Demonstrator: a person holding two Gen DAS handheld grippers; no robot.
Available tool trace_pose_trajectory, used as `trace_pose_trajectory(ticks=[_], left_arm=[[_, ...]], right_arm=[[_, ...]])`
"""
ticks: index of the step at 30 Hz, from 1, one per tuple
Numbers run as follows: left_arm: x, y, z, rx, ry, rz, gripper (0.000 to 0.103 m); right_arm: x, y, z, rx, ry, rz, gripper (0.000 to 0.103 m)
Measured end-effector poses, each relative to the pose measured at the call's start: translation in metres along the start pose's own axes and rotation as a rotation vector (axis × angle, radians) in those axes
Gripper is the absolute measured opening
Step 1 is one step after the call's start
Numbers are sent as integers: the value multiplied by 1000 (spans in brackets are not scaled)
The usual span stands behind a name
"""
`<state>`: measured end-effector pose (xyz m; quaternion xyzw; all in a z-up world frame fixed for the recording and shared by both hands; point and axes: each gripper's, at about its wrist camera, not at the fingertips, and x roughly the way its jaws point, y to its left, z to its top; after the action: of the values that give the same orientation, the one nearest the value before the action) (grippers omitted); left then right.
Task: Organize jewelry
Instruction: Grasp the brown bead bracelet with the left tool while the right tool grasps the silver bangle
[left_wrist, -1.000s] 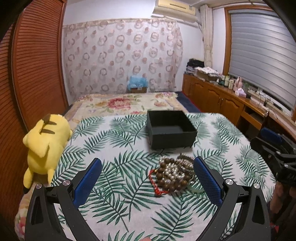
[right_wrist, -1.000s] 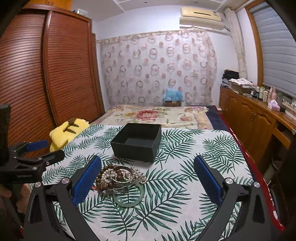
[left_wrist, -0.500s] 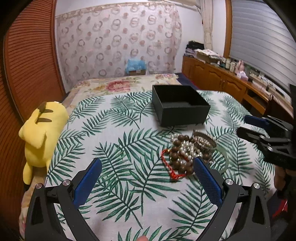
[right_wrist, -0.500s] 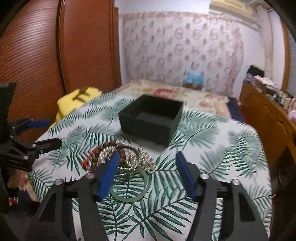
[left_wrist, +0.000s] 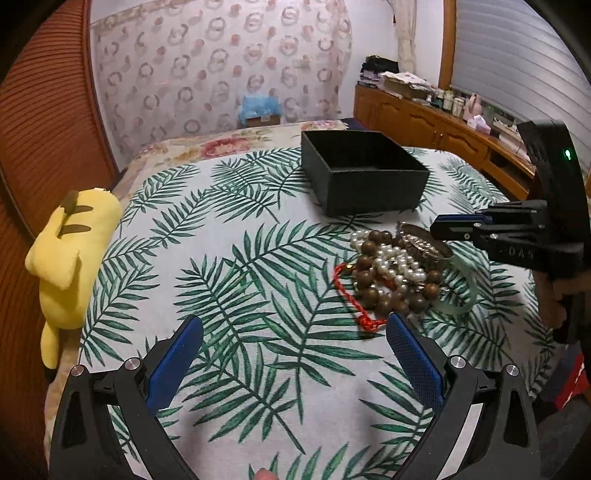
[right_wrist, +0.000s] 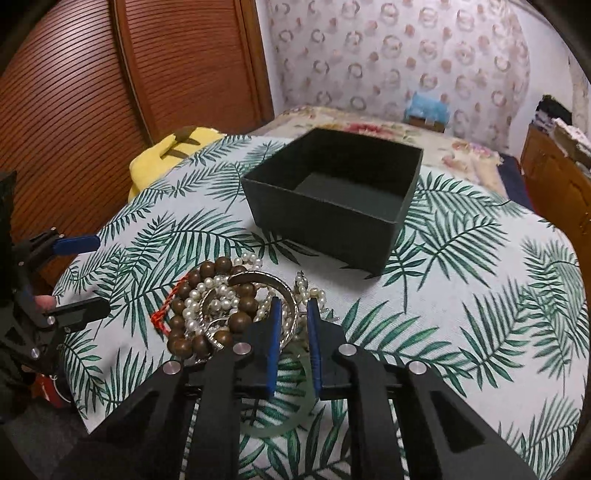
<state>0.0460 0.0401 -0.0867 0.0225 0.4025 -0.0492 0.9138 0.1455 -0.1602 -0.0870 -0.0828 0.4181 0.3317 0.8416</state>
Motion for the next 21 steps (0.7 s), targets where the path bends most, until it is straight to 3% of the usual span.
trace_pose_trajectory(ticks=[8,13,15,21], left_arm=[[11,6,8,-23,-10,-75,96],[18,-3,18,19,-24,-116,95],[22,-8,22,38,-25,-134,90],[37,-24,32,70,8,-198,57]], right_arm=[[19,-5,6,-9,63,17,15],[12,-4,7,-21,34,23,6],[7,-5,8,-19,15,26,5],[-18,-12,8,-10,-46,14,4]])
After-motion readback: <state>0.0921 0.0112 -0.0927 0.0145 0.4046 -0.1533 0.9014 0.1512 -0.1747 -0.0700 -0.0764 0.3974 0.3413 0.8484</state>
